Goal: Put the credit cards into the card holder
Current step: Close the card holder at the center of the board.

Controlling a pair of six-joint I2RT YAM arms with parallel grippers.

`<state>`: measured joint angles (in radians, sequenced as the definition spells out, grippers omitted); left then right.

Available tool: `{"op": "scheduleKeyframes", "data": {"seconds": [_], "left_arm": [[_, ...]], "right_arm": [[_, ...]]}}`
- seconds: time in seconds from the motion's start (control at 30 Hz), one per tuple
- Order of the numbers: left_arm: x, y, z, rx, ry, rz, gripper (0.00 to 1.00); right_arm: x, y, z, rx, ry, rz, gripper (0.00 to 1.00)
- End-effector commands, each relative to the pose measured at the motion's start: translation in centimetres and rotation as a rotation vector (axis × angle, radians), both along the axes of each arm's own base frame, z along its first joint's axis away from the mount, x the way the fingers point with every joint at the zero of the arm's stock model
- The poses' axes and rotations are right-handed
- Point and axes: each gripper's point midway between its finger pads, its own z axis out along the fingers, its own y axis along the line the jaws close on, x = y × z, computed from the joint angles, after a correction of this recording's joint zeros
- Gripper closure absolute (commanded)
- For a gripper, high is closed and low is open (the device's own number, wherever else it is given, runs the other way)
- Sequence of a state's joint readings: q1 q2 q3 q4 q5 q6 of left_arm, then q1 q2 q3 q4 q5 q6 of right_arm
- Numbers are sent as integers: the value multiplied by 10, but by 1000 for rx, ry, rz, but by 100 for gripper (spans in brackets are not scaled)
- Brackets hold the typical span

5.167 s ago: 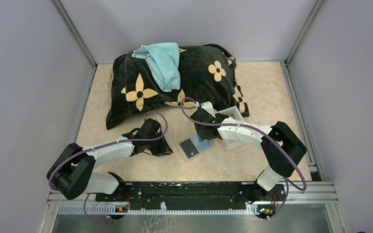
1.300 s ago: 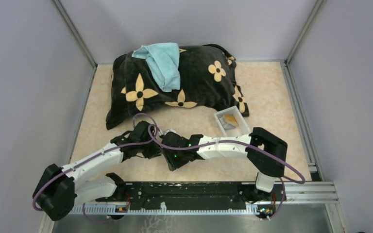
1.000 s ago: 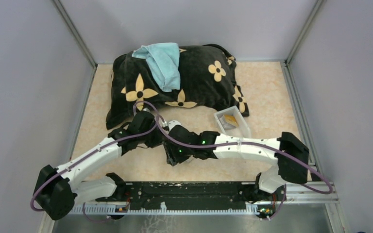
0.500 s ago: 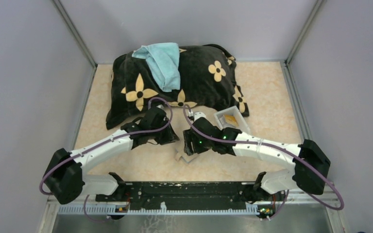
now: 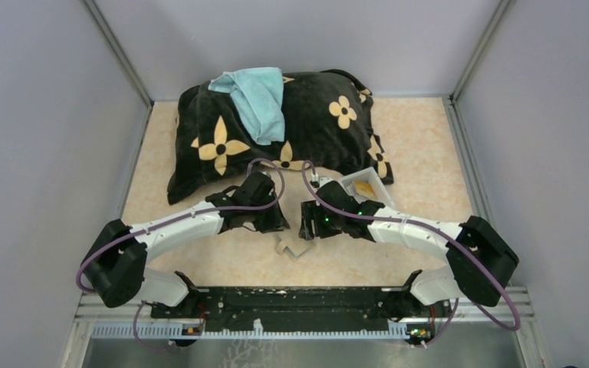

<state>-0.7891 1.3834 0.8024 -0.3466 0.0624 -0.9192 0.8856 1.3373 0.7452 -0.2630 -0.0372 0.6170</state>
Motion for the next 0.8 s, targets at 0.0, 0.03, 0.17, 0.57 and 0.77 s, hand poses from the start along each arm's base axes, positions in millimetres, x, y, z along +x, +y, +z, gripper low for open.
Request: {"op": "scheduleKeyframes", "data": {"seconds": [0.0, 0.03, 0.17, 0.57, 0.77], "left_arm": [[-9, -3, -9, -5, 17, -22, 69], [-11, -2, -11, -2, 24, -21, 69], [-20, 2, -18, 11, 47, -22, 69], [-42, 14, -42, 66, 112, -25, 70], [-53, 25, -61, 140, 165, -21, 70]], "right_arm": [[10, 11, 1, 86, -10, 26, 37], [11, 11, -1, 93, -1, 26, 37], [12, 10, -9, 121, 25, 31, 37], [-2, 13, -32, 165, 105, 64, 36], [-9, 9, -46, 171, 134, 58, 36]]}}
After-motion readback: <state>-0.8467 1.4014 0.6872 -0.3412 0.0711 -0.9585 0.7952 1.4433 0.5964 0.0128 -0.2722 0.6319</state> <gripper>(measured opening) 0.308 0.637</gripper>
